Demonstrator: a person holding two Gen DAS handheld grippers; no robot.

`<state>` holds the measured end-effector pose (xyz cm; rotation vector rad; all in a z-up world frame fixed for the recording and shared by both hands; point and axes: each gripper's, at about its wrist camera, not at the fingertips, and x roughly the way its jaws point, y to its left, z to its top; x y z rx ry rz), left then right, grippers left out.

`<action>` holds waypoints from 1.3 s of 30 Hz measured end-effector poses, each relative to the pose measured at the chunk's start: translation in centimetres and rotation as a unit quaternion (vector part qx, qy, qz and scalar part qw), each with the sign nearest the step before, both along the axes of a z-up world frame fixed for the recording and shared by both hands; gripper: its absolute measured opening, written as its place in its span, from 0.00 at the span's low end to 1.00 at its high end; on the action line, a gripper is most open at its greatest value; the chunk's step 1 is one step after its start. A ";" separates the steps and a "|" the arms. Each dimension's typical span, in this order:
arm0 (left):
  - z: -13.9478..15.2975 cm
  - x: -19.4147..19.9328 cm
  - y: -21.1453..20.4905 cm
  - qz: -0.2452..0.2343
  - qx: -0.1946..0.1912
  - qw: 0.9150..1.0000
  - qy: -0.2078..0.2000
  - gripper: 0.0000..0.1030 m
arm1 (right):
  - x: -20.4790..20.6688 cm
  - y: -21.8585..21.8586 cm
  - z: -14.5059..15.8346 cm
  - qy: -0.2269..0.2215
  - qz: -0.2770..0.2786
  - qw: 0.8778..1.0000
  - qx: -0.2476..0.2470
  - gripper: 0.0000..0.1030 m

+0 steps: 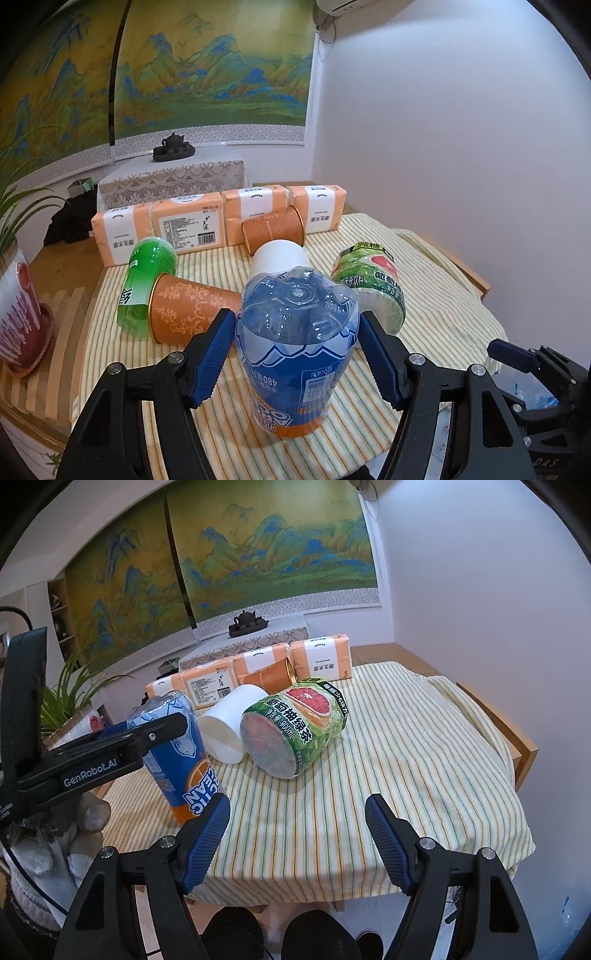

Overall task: Flip cup upside down
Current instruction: 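Lower the bottle cap-down onto the cloth and open the left gripper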

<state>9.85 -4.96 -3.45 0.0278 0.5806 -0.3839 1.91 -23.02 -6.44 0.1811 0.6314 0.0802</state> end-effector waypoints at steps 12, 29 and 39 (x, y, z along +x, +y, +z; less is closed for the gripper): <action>-0.2 -0.9 0.9 -0.003 0.001 1.000 0.012 0.91 | 0.0 0.3 0.3 0.000 0.004 1.000 0.001 0.70; 1.1 -6.2 4.3 0.079 0.029 0.996 -0.032 0.93 | -0.7 1.8 1.5 -0.029 0.020 0.999 -0.013 0.76; 1.8 -10.5 6.8 0.162 0.024 0.984 -0.072 0.96 | -1.4 3.9 2.4 -0.067 0.039 0.996 -0.038 0.87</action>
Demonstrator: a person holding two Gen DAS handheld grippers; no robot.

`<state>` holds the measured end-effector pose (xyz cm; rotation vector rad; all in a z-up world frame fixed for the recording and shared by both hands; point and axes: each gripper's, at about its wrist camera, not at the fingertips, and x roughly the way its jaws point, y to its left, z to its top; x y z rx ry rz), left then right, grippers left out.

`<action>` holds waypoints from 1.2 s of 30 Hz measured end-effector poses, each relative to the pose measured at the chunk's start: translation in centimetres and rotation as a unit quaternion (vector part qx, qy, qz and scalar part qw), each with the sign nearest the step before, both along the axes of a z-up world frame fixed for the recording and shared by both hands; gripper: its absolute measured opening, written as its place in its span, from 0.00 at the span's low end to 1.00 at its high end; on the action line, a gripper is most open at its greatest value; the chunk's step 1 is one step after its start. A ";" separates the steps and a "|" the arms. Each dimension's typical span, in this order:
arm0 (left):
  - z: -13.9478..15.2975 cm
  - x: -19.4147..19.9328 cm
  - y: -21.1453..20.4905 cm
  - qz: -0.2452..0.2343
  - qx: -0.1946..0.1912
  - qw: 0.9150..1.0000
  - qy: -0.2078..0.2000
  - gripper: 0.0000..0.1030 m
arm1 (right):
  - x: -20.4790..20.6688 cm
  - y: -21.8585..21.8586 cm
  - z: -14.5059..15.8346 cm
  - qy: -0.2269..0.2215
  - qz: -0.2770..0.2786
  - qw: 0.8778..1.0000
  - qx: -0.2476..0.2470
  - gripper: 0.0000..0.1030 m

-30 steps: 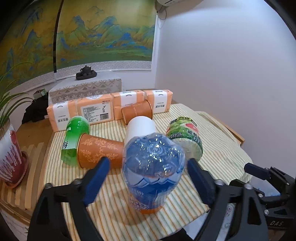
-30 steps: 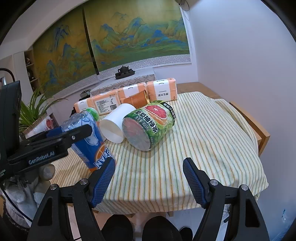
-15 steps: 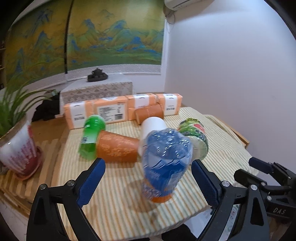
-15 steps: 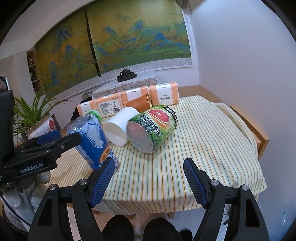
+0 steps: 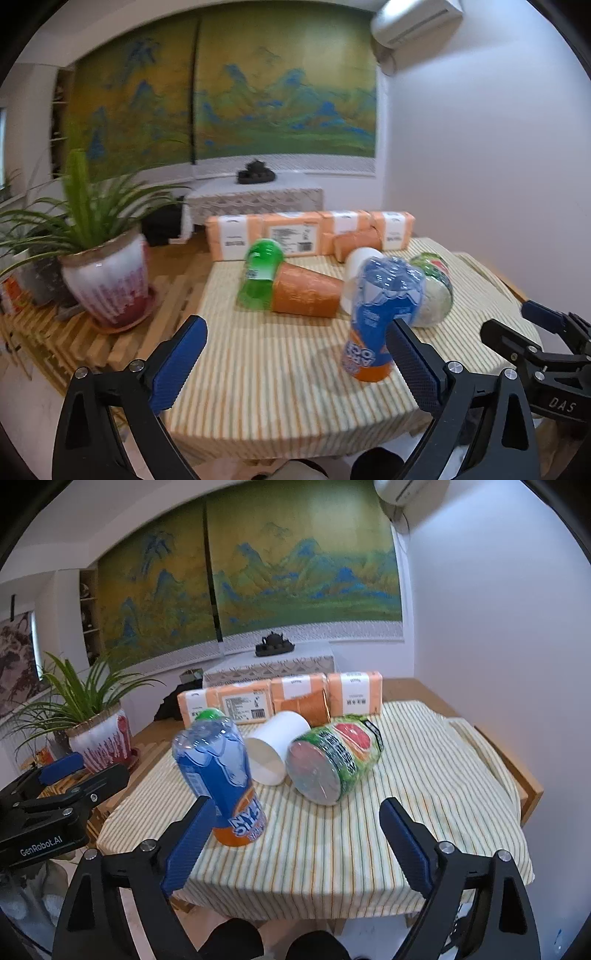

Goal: Flip cup upside down

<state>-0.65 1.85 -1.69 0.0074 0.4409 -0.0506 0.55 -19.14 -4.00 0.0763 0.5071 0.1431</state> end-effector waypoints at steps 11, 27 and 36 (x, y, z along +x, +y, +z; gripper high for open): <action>1.0 -2.9 1.0 0.046 -0.003 0.998 -0.046 0.98 | -2.1 1.2 1.1 -0.063 -0.006 0.998 -0.023 0.92; 0.6 -2.1 0.5 0.050 0.001 0.998 -0.035 0.99 | -2.1 0.7 1.4 -0.070 -0.014 0.997 -0.017 0.92; 0.3 -2.0 0.3 0.048 0.005 0.998 -0.033 0.99 | -2.1 0.6 1.3 -0.070 -0.017 0.997 -0.017 0.92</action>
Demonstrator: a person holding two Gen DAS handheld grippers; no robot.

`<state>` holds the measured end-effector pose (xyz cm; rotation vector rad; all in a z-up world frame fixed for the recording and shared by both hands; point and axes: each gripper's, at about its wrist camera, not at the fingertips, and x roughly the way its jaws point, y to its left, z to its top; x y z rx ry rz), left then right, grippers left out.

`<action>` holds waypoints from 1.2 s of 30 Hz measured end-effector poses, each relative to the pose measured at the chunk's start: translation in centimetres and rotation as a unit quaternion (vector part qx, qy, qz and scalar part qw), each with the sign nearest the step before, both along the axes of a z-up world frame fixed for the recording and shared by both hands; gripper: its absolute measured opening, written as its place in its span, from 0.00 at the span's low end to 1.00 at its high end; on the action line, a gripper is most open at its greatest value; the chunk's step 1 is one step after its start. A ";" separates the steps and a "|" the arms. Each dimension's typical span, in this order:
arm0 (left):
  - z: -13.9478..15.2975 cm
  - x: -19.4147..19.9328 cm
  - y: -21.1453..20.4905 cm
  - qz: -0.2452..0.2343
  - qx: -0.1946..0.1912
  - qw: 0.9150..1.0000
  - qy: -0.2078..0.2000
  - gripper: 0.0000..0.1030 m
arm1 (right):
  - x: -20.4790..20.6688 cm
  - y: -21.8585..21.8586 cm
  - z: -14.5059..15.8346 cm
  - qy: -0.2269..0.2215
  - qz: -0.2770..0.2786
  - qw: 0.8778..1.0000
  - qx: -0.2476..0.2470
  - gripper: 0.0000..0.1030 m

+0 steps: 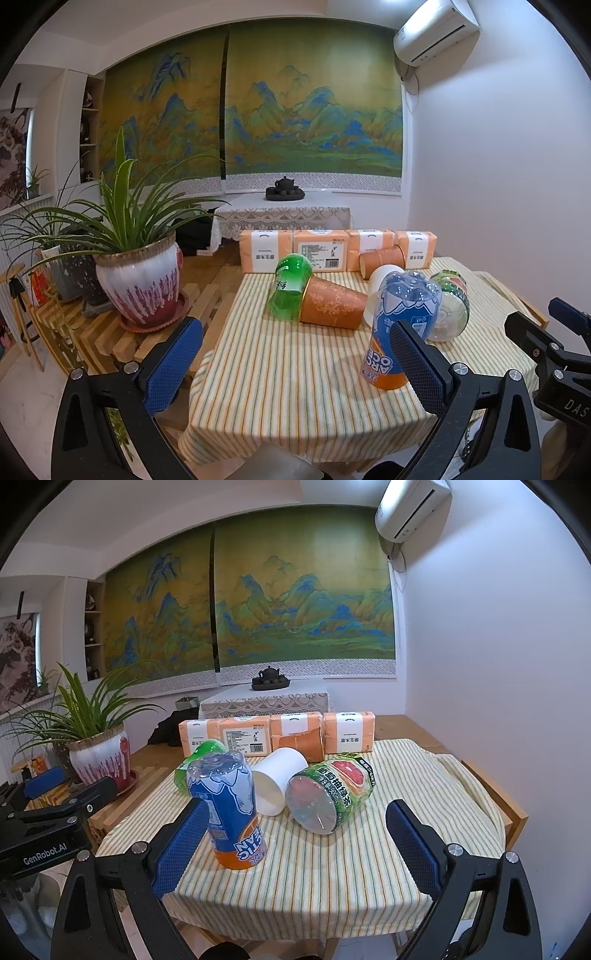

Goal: Flip cup upside down

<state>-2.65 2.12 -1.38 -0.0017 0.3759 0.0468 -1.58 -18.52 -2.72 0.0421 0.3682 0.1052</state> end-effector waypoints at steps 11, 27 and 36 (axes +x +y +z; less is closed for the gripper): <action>0.1 0.2 0.1 0.000 0.001 1.000 0.000 0.99 | 0.0 -0.1 -0.1 0.002 0.000 1.000 0.001 0.92; 0.1 0.1 0.0 0.000 0.002 1.000 -0.002 0.99 | 0.4 -0.5 -0.3 0.009 -0.001 1.000 0.006 0.92; 0.2 0.2 -0.1 0.001 0.006 1.000 -0.007 0.99 | 0.5 -0.5 -0.3 0.013 -0.001 1.000 0.006 0.92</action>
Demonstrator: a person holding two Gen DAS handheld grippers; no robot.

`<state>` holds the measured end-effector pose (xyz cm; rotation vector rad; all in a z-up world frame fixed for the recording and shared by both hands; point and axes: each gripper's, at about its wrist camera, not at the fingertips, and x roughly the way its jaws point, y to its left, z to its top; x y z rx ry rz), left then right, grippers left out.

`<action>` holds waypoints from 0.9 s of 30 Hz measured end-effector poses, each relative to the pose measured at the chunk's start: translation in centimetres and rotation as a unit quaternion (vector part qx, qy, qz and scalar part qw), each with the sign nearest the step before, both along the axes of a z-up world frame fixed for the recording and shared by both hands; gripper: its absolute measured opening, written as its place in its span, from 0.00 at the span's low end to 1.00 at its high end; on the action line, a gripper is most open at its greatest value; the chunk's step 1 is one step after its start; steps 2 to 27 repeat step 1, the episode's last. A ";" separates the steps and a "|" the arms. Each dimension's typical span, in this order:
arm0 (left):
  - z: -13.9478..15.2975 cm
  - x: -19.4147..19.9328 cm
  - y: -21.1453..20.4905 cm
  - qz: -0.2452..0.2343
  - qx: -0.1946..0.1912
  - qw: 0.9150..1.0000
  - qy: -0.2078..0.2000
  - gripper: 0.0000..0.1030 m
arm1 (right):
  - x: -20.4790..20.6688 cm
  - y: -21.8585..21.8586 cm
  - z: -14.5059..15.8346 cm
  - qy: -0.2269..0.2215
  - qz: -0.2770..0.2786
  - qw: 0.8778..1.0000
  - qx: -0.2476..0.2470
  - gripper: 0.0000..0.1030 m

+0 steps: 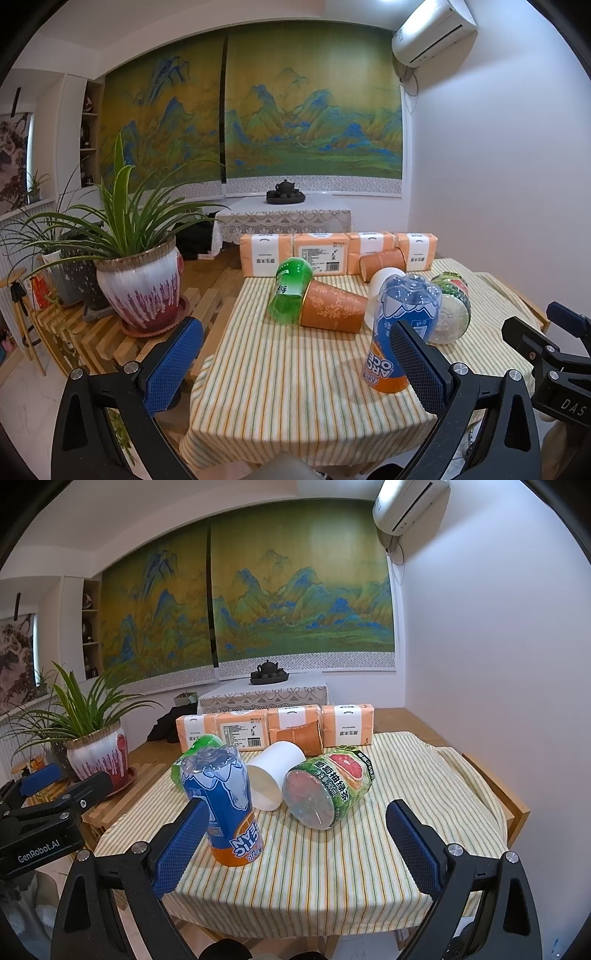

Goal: Flip cup upside down

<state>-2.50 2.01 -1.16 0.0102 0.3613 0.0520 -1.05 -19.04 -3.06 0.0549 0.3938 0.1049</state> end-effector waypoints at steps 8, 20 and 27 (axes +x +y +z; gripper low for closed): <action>0.0 0.0 0.0 0.001 0.000 1.000 -0.001 0.99 | 0.0 0.0 0.0 0.001 0.000 1.000 0.000 0.92; 0.0 0.0 0.0 0.001 0.000 1.000 -0.001 0.99 | 0.0 0.0 0.0 0.001 0.000 1.000 0.000 0.92; 0.0 0.0 0.0 0.001 0.000 1.000 -0.001 0.99 | 0.0 0.0 0.0 0.001 0.000 1.000 0.000 0.92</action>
